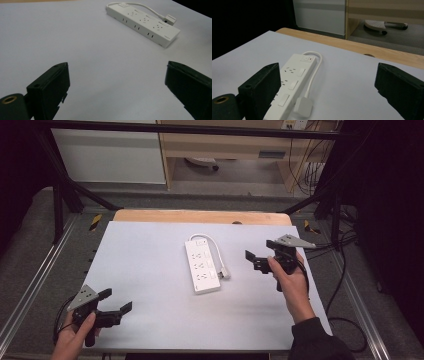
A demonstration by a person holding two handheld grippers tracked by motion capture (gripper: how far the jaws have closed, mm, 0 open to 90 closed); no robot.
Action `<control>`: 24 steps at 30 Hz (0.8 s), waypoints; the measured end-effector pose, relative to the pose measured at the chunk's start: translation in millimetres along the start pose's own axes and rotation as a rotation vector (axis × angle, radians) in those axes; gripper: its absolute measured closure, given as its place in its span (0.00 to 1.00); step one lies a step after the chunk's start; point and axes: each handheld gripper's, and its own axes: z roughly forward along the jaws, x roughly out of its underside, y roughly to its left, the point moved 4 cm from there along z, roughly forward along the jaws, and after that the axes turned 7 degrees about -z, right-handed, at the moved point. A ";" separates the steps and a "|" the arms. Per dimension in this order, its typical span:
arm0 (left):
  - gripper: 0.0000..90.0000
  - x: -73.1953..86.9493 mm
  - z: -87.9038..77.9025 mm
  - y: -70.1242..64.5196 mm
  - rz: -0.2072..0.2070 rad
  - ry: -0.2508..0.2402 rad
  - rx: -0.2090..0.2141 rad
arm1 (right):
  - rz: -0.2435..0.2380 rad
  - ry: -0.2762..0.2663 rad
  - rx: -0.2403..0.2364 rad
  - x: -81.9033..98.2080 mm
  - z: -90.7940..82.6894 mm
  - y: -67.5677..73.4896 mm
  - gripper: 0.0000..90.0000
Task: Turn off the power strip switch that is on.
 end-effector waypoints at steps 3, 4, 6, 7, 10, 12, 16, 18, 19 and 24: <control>0.06 0.0 0.0 -0.1 0.000 -0.001 -0.001 | -0.006 -0.031 0.041 8.2 -18.6 -7.8 0.07; 0.06 0.0 0.0 -0.1 0.000 0.000 -0.001 | -0.011 -0.040 0.058 11.4 -24.4 -10.2 0.06; 0.06 0.1 0.1 -0.2 -0.003 0.000 -0.001 | -0.011 -0.058 0.087 18.4 -35.2 -14.9 0.06; 0.06 0.0 0.0 0.0 -0.003 0.000 -0.002 | -0.008 -0.061 0.094 22.3 -40.1 -16.4 0.05; 0.06 0.1 0.1 0.1 -0.003 0.001 -0.002 | -0.003 -0.071 0.109 35.8 -51.1 -19.8 0.04; 0.06 0.1 0.0 0.0 -0.003 0.000 -0.001 | -0.005 -0.066 0.114 47.0 -54.6 -20.7 0.04; 0.06 0.2 0.1 0.0 -0.005 0.000 -0.001 | 0.000 -0.031 0.120 73.4 -52.2 -20.6 0.04; 0.06 0.2 0.0 0.0 -0.005 0.000 -0.002 | 0.018 -0.008 0.110 87.3 -46.9 -19.2 0.04; 0.06 0.2 0.0 0.1 -0.005 0.001 -0.002 | 0.020 0.010 0.107 93.9 -43.7 -18.3 0.04; 0.06 0.2 0.3 0.0 -0.001 0.003 -0.003 | 0.014 0.141 0.109 117.8 -29.0 -15.5 0.04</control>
